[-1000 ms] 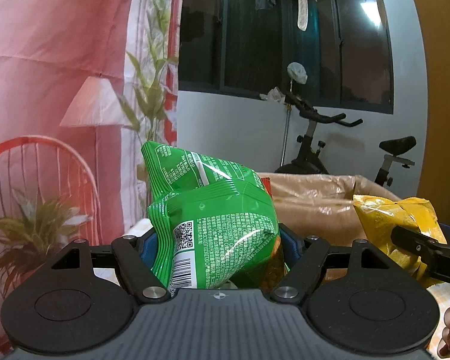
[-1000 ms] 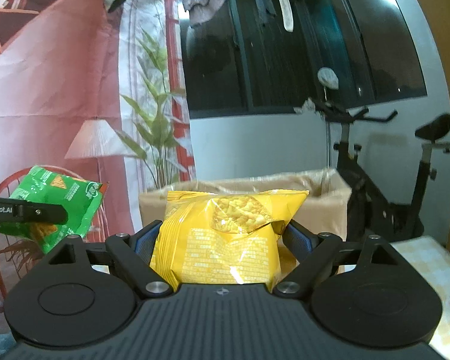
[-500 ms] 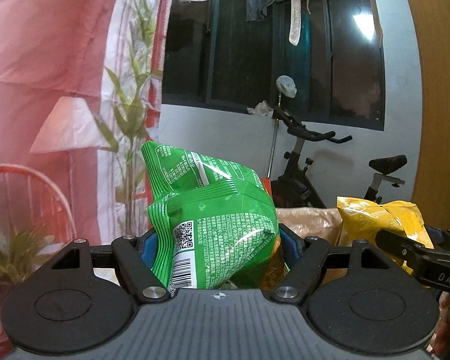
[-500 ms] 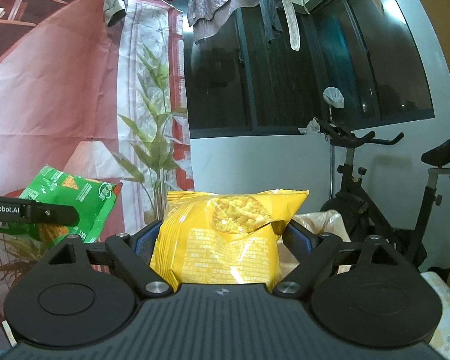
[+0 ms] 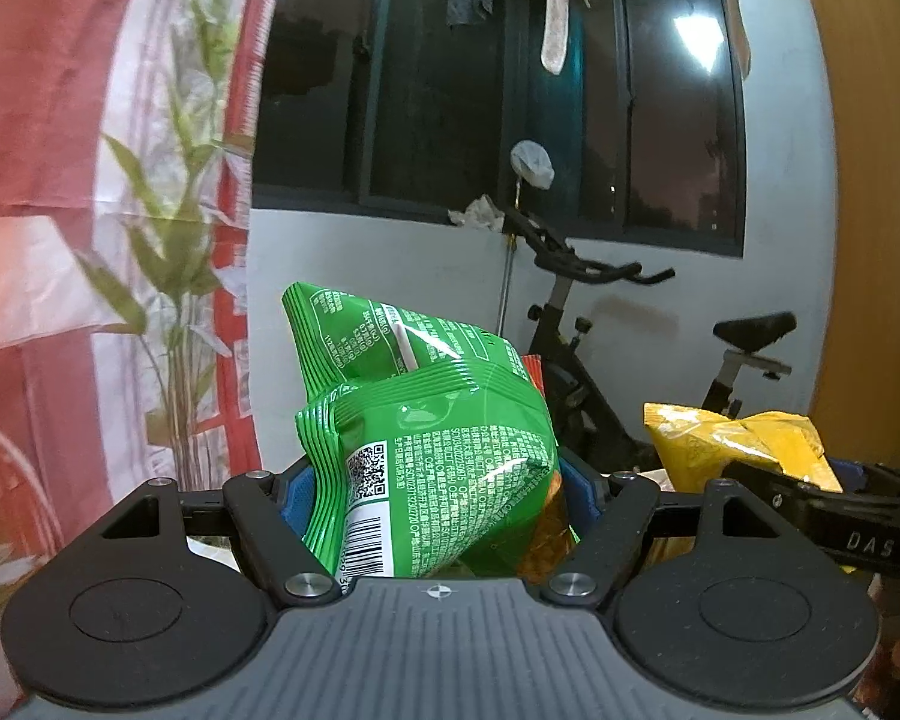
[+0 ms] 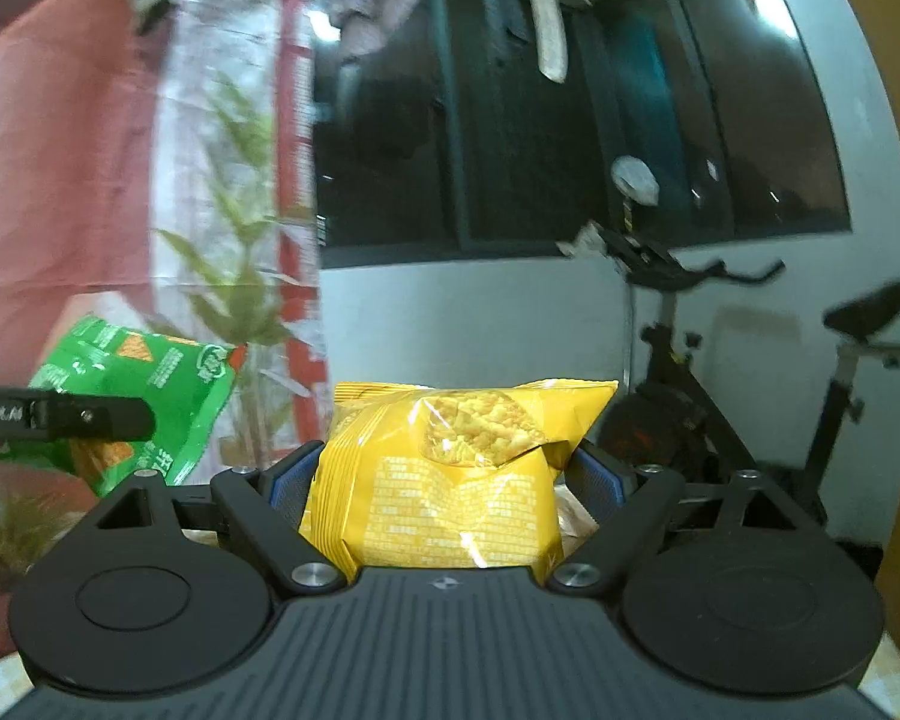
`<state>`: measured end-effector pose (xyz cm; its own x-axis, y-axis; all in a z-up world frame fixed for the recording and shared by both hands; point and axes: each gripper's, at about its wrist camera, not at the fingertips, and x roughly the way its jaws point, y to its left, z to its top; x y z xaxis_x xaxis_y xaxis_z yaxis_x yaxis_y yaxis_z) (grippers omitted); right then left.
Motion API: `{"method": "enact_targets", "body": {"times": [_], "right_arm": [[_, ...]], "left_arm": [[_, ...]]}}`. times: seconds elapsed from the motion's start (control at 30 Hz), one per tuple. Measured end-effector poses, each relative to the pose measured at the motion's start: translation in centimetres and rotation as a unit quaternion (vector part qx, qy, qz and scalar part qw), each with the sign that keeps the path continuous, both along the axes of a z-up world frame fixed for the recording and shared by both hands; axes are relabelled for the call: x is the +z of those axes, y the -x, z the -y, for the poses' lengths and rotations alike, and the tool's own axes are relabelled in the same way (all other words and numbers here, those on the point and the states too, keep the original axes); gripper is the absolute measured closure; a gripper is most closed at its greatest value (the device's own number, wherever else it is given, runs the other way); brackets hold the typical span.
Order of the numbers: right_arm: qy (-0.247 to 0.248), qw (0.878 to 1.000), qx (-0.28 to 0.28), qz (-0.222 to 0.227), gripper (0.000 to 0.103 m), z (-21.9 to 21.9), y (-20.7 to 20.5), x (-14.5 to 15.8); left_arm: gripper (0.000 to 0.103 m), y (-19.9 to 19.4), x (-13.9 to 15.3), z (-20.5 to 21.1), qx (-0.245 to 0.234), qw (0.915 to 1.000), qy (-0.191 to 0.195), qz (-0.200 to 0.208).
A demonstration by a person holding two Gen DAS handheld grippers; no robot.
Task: Organize snacks
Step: 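Lower both bags into the lined paper bag and open both grippers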
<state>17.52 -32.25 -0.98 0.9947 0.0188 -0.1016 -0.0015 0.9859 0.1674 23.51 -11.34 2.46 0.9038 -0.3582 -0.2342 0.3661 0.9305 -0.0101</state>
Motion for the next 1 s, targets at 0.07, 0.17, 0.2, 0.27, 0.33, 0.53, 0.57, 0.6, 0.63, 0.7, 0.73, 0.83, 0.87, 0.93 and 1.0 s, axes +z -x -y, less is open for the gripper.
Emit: {"method": "enact_targets", "body": {"times": [0.07, 0.17, 0.2, 0.27, 0.33, 0.53, 0.57, 0.6, 0.63, 0.7, 0.73, 0.83, 0.87, 0.93, 1.0], "right_arm": [[-0.015, 1.0, -0.008, -0.012, 0.016, 0.8, -1.3, -0.2], [-0.023, 0.999, -0.016, -0.031, 0.016, 1.3, -3.3, -0.4], [-0.023, 0.999, -0.016, -0.038, 0.016, 1.4, -3.9, -0.4], [-0.019, 0.998, -0.013, -0.056, 0.016, 1.2, -5.2, -0.6], [-0.011, 0.997, -0.008, -0.072, 0.016, 0.9, -6.2, -0.7], [-0.005, 0.994, 0.002, -0.113, 0.013, 0.5, -7.3, -1.8], [-0.005, 0.992, 0.005, -0.123, 0.013, 0.5, -7.4, -2.0], [-0.007, 0.991, 0.008, -0.131, 0.013, 0.5, -7.5, -2.1], [-0.011, 0.991, 0.009, -0.134, 0.013, 0.5, -7.5, -2.2], [-0.02, 0.99, 0.012, -0.139, 0.01, 0.7, -7.2, -2.4], [-0.024, 0.99, 0.012, -0.141, 0.01, 0.7, -7.1, -2.5], [-0.034, 0.989, 0.011, -0.144, 0.01, 0.9, -6.7, -2.4], [-0.038, 0.989, 0.012, -0.142, 0.01, 0.9, -6.4, -2.3], [-0.044, 0.99, 0.014, -0.136, 0.01, 1.0, -5.9, -2.1], [-0.049, 0.99, 0.016, -0.13, 0.01, 1.1, -5.2, -1.8]], "left_arm": [[0.025, -1.3, -0.4, 0.9, -0.003, 0.9999, -0.009, -0.008], [0.024, -3.5, -1.0, 2.1, -0.021, 0.9989, -0.018, -0.038], [0.024, -4.1, -1.4, 2.6, -0.026, 0.9982, -0.021, -0.049], [0.019, -5.2, -2.1, 3.0, -0.03, 0.9971, -0.027, -0.065], [0.018, -5.9, -3.0, 3.1, -0.03, 0.9955, -0.028, -0.085], [0.014, -7.4, -4.6, 1.5, -0.027, 0.9892, -0.006, -0.144], [0.014, -7.7, -4.7, 1.2, -0.027, 0.9886, -0.003, -0.148], [0.014, -7.6, -4.8, 1.0, -0.029, 0.988, 0.001, -0.152], [0.014, -7.6, -4.9, 0.8, -0.032, 0.9872, 0.005, -0.156], [0.014, -7.5, -4.9, 0.6, -0.036, 0.9861, 0.004, -0.162], [0.014, -7.4, -4.9, 0.5, -0.035, 0.9861, 0.001, -0.162], [0.014, -6.8, -4.3, 0.2, -0.031, 0.9876, 0.001, -0.154], [0.014, -6.5, -4.0, 0.0, -0.031, 0.9881, 0.003, -0.151], [0.014, -5.9, -3.5, -0.4, -0.031, 0.989, 0.007, -0.145], [0.014, -5.2, -2.8, -1.1, -0.027, 0.9903, 0.008, -0.136]]}}
